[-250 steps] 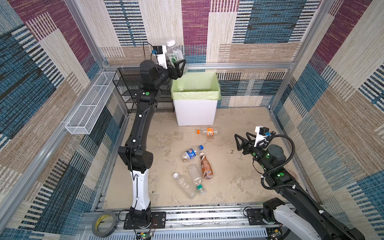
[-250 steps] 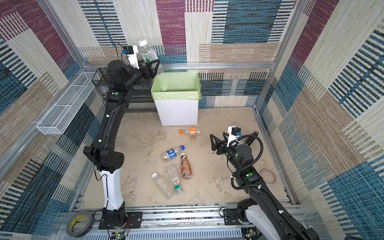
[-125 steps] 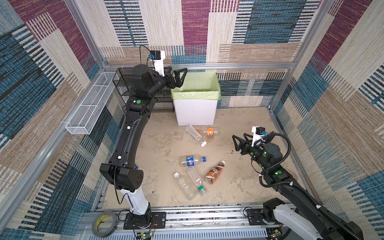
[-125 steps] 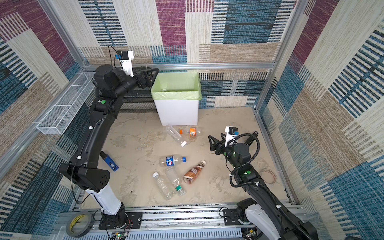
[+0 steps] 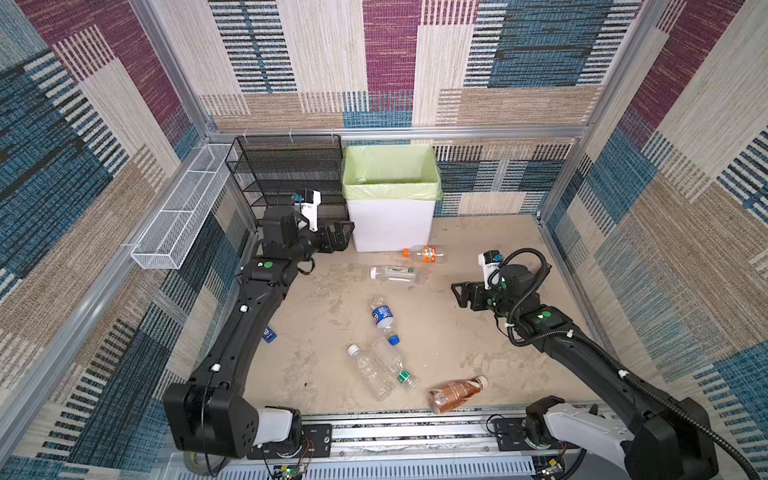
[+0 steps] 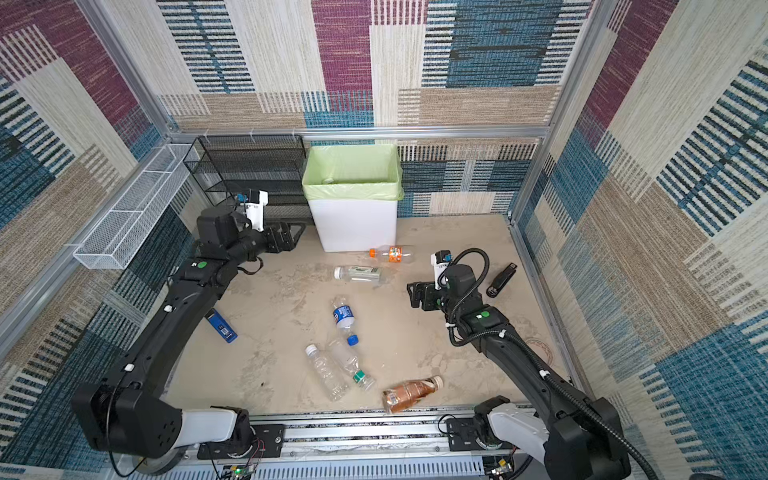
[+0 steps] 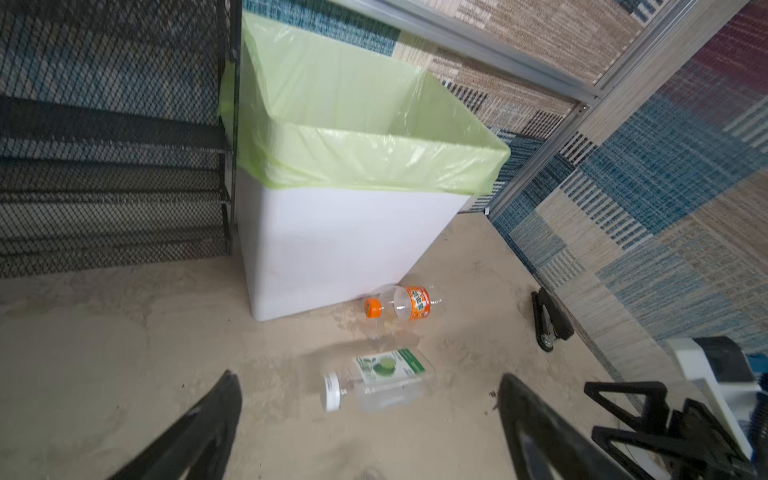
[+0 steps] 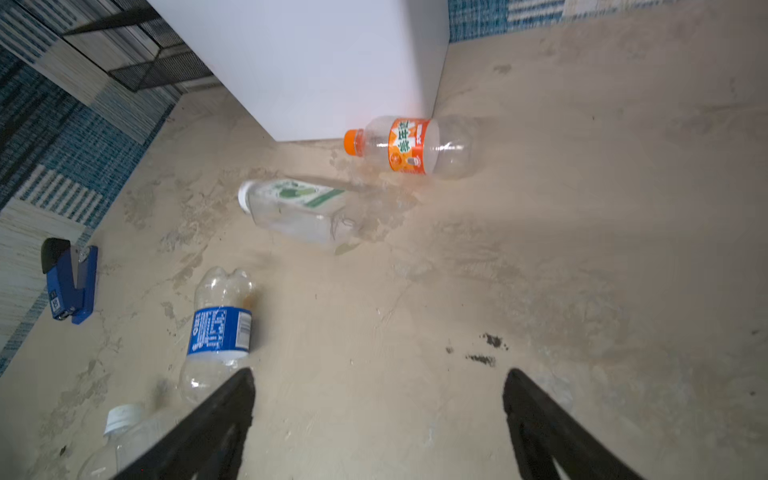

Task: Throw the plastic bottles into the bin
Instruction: 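Lower the right gripper onto the brown Nescafe bottle while the left arm withdraws, then close the right gripper on the Nescafe bottle's neck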

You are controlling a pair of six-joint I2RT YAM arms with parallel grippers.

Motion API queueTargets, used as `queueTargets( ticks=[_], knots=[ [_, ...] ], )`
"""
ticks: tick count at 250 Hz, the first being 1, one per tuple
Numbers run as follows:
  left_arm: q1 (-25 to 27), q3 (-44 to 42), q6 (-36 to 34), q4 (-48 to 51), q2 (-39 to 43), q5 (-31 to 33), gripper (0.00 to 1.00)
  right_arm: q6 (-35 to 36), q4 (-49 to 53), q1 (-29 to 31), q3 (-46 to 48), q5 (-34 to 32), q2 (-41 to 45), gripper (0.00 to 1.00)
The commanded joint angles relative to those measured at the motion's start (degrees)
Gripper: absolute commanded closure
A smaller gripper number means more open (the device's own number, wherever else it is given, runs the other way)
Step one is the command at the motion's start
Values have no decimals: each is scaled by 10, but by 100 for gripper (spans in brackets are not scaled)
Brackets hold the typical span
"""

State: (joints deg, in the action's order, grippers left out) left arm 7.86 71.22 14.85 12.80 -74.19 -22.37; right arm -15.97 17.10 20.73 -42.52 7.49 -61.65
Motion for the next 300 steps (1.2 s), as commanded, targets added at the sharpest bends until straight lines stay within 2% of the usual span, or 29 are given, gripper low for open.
queueTargets(
  ticks=[1,25,38,65,84,115,142,162,210,235,266,300],
  knots=[
    [-3,-48,6,34,40,29,3,-23,121,3,-5,9,14,6],
    [-5,-80,1,68,75,27,3,-32,181,12,-7,66,24,7],
    [-5,-94,4,78,92,28,3,-64,228,34,-19,70,24,7],
    [-5,-127,21,65,115,18,3,-186,333,117,-55,21,40,7],
    [-5,-148,34,37,116,3,4,-271,407,147,-76,-4,70,9],
    [-5,-164,49,-2,103,-26,5,-372,513,171,-74,21,141,11],
    [-5,-166,63,-13,103,-43,6,-472,555,215,-50,63,204,9],
    [-5,-169,65,-15,111,-44,6,-511,567,244,-27,81,222,6],
    [-6,-176,61,-3,121,-42,6,-510,537,270,22,105,180,1],
    [-10,-181,65,-8,118,-47,6,-544,512,275,55,109,204,1],
    [-19,-186,75,-19,110,-59,6,-595,431,282,136,138,248,2],
    [-24,-184,74,-15,106,-61,6,-623,360,287,178,122,253,2]
  ],
)
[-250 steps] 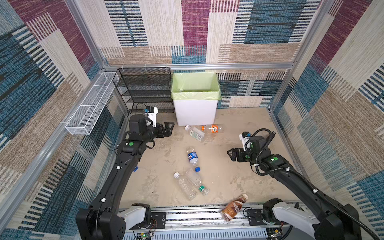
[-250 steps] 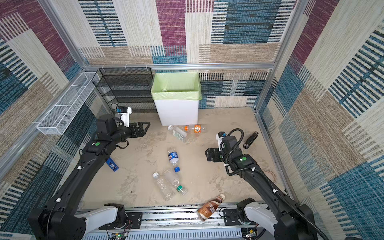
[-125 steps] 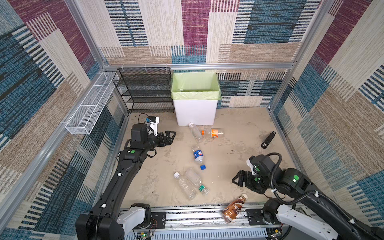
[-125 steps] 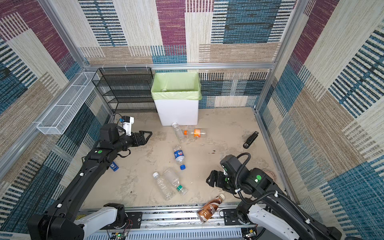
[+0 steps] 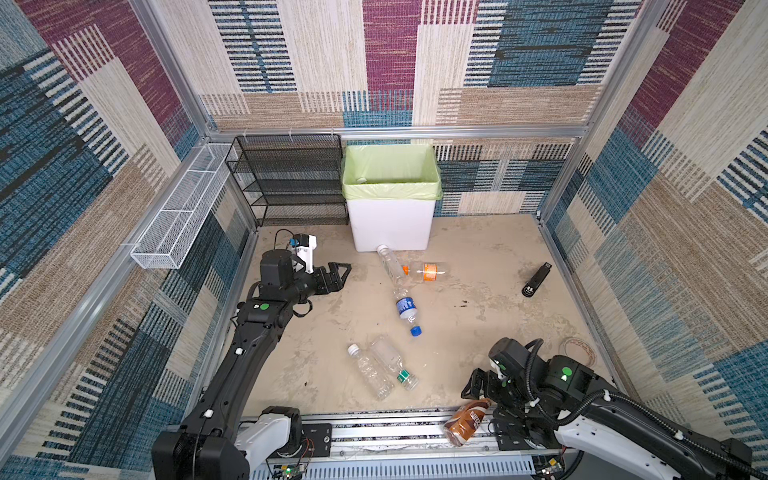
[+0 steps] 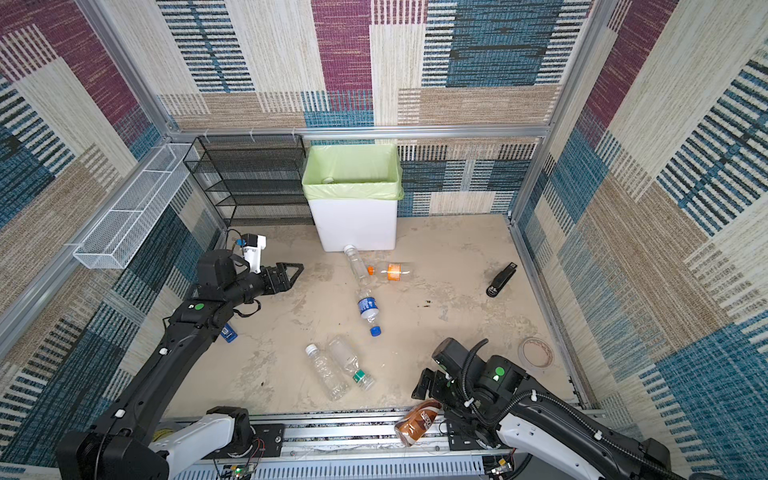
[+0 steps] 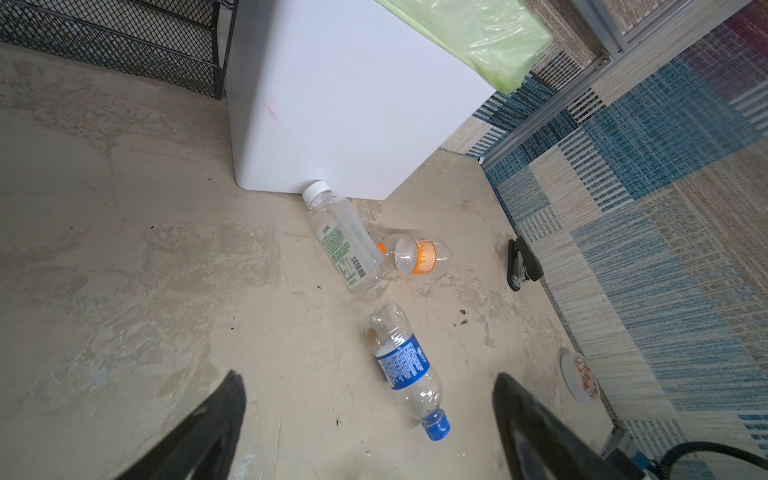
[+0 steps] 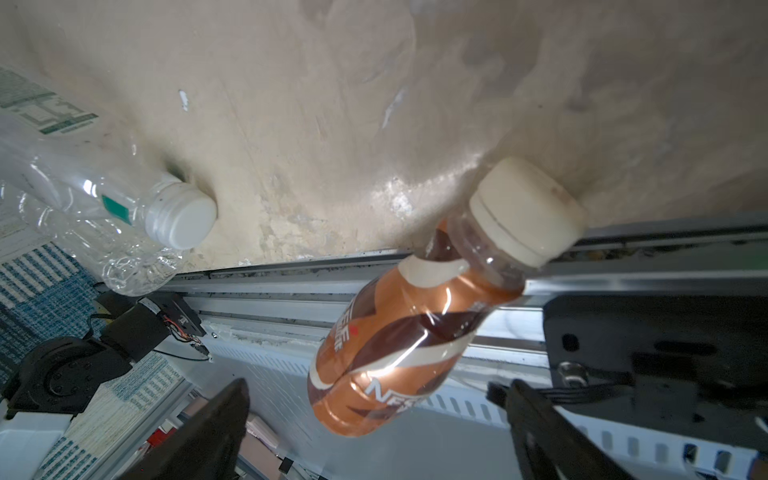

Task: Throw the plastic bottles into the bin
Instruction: 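Close the right gripper on the Nescafe bottle's neck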

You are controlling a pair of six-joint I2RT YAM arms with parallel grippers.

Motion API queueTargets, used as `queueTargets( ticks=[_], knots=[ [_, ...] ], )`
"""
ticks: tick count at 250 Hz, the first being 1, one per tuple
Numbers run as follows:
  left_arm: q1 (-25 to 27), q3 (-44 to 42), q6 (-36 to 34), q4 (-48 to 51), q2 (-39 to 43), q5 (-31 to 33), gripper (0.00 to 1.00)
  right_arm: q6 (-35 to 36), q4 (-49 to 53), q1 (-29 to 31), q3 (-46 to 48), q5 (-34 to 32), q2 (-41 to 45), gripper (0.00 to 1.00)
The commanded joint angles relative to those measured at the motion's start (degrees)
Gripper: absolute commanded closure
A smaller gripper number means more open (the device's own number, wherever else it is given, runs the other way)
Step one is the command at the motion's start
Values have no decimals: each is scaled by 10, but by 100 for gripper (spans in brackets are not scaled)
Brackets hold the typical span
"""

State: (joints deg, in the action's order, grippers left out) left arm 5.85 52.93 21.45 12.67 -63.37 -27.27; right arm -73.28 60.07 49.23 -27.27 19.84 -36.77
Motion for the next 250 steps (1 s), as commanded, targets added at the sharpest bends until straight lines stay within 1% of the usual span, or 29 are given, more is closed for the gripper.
queueTargets(
  ticks=[1,20,46,74,89,107,132,167,184,213,237,250],
  knots=[
    [-5,-1,7,-14,-2,-11,6,-50,-72,2,27,-2,3,2],
    [-6,0,7,-13,-5,-11,6,-61,-115,4,55,4,5,3],
    [-6,2,4,-8,-10,-11,7,-67,-140,5,77,-2,6,5],
    [-7,2,3,-7,-12,-10,7,-70,-147,5,91,-15,4,12],
    [-6,2,3,-7,-14,-10,7,-78,-148,5,93,-33,10,18],
    [-6,2,3,-6,-17,-11,7,-89,-162,5,98,-47,17,28],
    [-6,4,3,-5,-18,-12,8,-88,-176,5,98,-70,9,38],
    [-6,7,-2,2,-20,-11,8,-77,-200,5,89,-104,-29,60],
    [-6,7,-3,3,-20,-11,8,-76,-214,5,86,-124,-44,63],
    [-6,7,-3,5,-21,-11,9,-77,-240,-3,83,-163,-58,71],
    [-6,11,-4,6,-24,-11,9,-56,-260,-29,72,-190,-69,76],
    [-6,12,-4,7,-27,-12,9,-29,-282,-51,65,-197,-81,77]
  ],
)
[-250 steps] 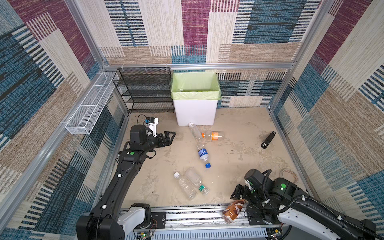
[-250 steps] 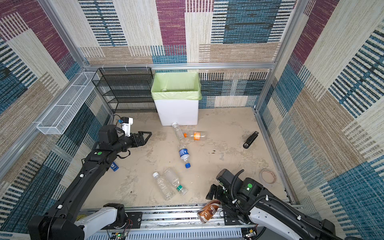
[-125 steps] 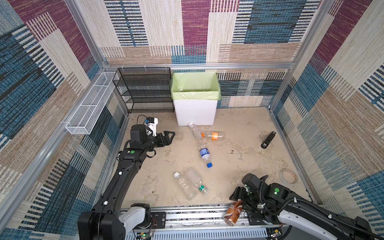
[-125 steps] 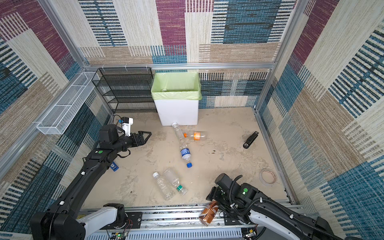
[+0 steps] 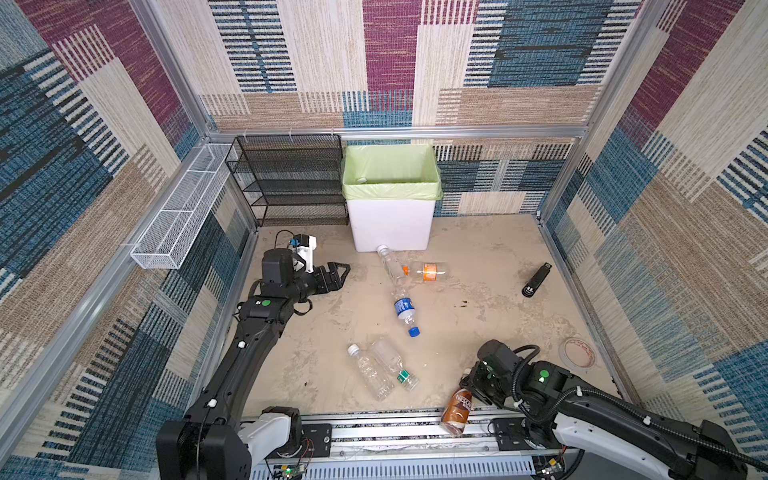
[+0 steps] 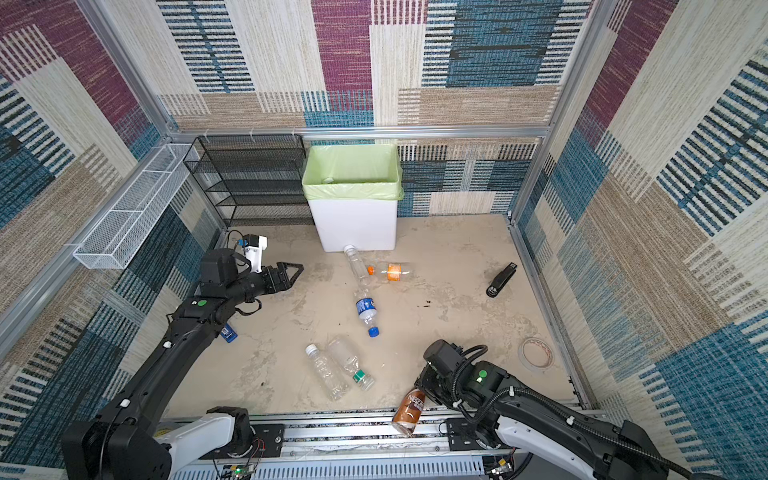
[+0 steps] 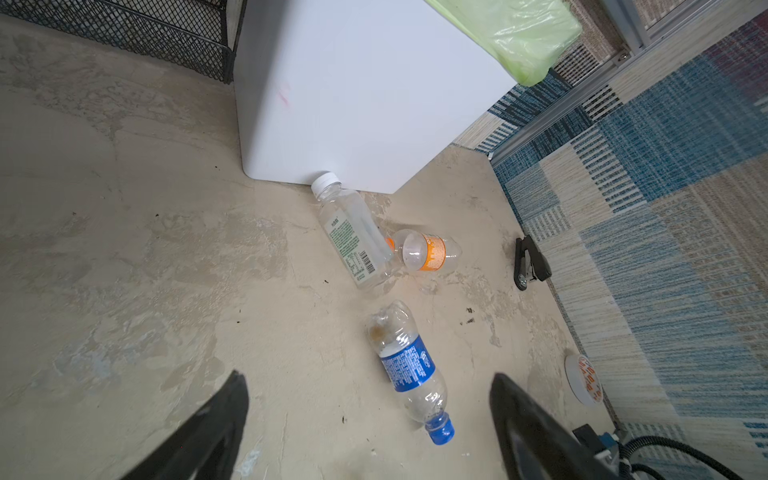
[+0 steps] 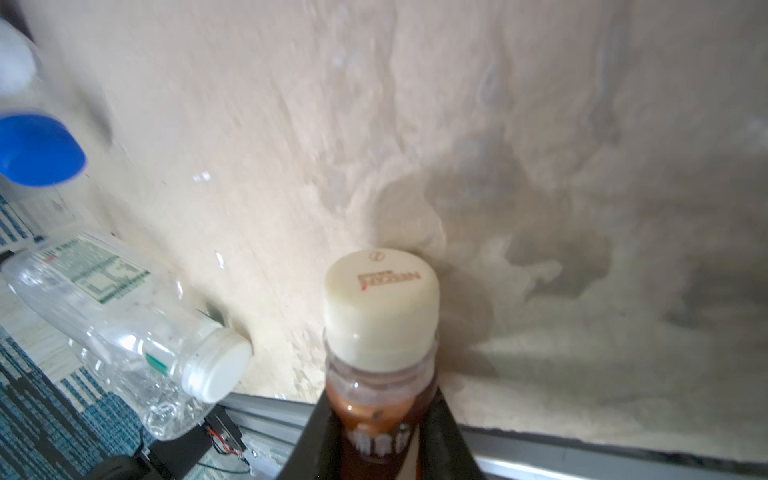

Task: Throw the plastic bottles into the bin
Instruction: 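Lift the Nescafe bottle with the right gripper and carry it toward the bin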

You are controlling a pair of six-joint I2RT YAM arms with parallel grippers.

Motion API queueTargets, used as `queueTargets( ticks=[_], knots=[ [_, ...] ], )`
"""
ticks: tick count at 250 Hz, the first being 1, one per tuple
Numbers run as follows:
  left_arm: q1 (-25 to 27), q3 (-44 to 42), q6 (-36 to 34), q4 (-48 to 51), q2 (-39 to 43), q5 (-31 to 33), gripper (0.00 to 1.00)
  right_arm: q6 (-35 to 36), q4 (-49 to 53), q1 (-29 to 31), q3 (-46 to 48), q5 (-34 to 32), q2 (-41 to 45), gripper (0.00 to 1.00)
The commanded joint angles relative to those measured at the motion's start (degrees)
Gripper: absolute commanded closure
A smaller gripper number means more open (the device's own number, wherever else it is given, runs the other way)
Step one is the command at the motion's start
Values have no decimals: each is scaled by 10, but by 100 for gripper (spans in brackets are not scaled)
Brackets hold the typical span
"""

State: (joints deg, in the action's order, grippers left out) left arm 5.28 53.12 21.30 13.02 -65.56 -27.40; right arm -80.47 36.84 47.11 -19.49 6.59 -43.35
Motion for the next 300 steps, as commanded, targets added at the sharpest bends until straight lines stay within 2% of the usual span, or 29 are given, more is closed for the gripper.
queueTargets(
  ticks=[1,24,44,82,102,126,148,179,210,250,273,300],
  knots=[
    [0,10,-3,3,-5,-11,9,45,-51,-33,-14,-64,-16,77],
    [0,15,-2,4,-12,-16,9,131,-102,-103,-37,-54,-64,76],
    [0,18,-6,10,-16,-18,9,228,-136,-166,-78,-47,-138,73],
    [1,22,-23,32,-15,-10,9,390,-157,-220,-193,-70,-306,68],
    [1,23,-30,45,-10,-9,9,447,-157,-228,-257,-66,-371,56],
    [1,20,-36,57,-4,-3,9,486,-154,-231,-304,-67,-423,32],
    [1,17,-41,64,-1,4,9,503,-153,-233,-318,-68,-440,14],
    [1,22,-44,67,-10,0,9,513,-148,-232,-314,-54,-437,5],
    [1,41,-50,72,-28,-6,9,515,-140,-227,-300,-40,-432,3],
    [1,56,-48,67,-46,-15,9,518,-132,-218,-285,-39,-441,5],
    [2,54,-44,62,-50,-17,10,515,-141,-215,-274,-40,-446,10],
    [2,53,-44,63,-53,-17,10,509,-156,-215,-273,-39,-449,21]
  ],
)
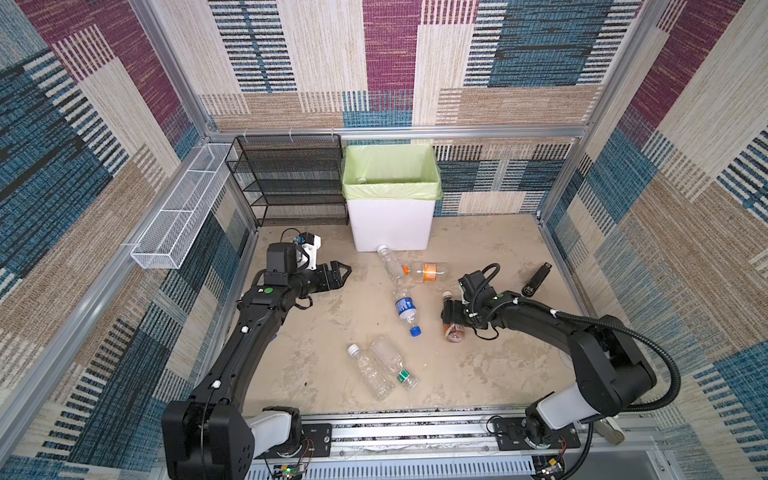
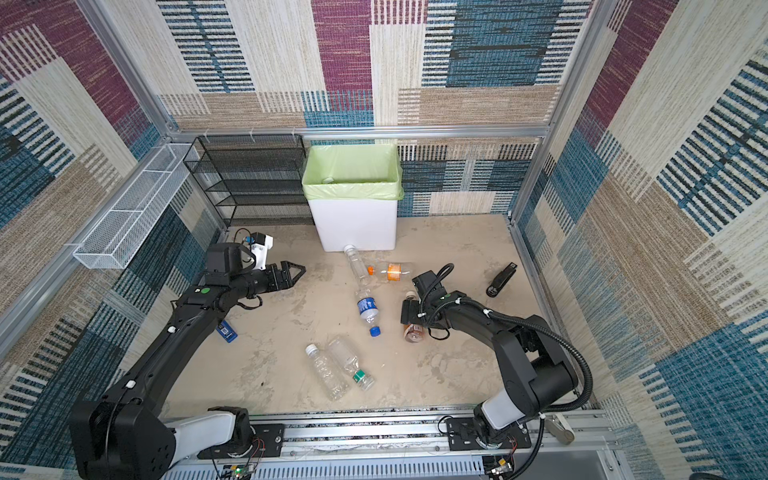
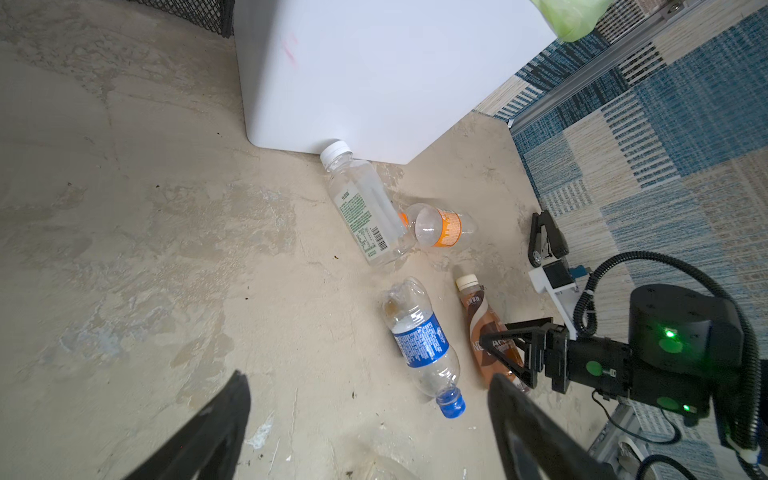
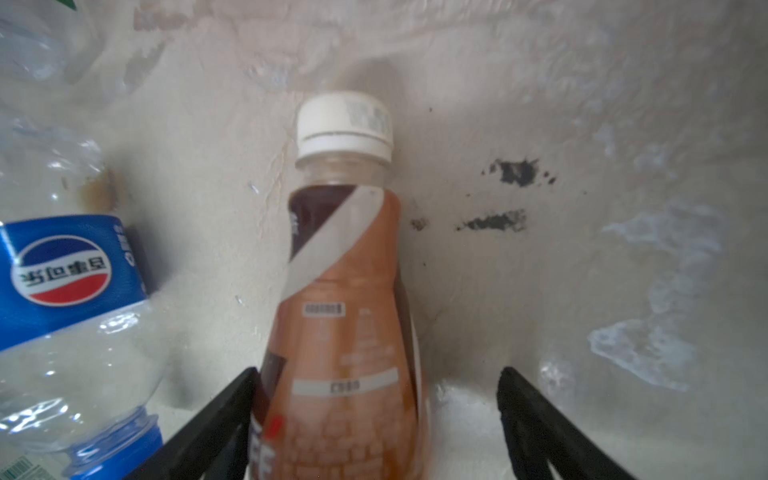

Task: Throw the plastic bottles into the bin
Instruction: 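Lift the Nescafe bottle with the right gripper and carry it toward the bin, then raise the Nescafe bottle over the bin and open the right gripper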

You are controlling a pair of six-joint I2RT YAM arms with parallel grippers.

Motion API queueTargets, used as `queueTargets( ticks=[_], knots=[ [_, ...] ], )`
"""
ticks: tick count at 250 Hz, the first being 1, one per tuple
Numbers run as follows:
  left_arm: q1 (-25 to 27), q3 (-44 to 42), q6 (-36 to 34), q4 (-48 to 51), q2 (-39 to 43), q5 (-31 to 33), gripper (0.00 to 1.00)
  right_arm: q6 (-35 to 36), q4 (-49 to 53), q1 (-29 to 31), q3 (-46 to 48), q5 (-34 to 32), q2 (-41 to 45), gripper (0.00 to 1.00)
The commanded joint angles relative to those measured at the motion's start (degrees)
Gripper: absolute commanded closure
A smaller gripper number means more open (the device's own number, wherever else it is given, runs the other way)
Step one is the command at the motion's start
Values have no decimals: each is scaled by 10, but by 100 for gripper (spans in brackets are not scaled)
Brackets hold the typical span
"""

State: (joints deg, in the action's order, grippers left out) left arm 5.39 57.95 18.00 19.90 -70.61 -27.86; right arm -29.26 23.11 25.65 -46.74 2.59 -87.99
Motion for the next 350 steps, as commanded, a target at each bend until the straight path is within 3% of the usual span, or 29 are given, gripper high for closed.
queueTargets(
  ticks=[1,70,131,177,236,289,319,350],
  knots=[
    [1,5,-11,-6,-2,-12,10,-3,-20,0,-1,1,-3,22],
    [1,-17,-22,-7,9,2,11,13,-34,0,-29,-9,-6,44],
    [7,-53,-14,-14,51,16,11,46,-73,-4,-51,-26,43,49],
    [11,-61,-11,-16,77,19,11,110,-129,-5,-92,-40,100,50],
    [26,-94,-2,-57,109,13,11,215,-338,-5,-83,-78,222,51],
    [49,-120,-6,-81,156,26,11,340,-607,-5,-28,-46,315,51],
    [60,-129,-7,-89,181,30,11,376,-744,-5,-18,-29,328,51],
    [73,-133,-7,-92,199,39,11,389,-824,-5,-70,-24,269,51]
  ],
)
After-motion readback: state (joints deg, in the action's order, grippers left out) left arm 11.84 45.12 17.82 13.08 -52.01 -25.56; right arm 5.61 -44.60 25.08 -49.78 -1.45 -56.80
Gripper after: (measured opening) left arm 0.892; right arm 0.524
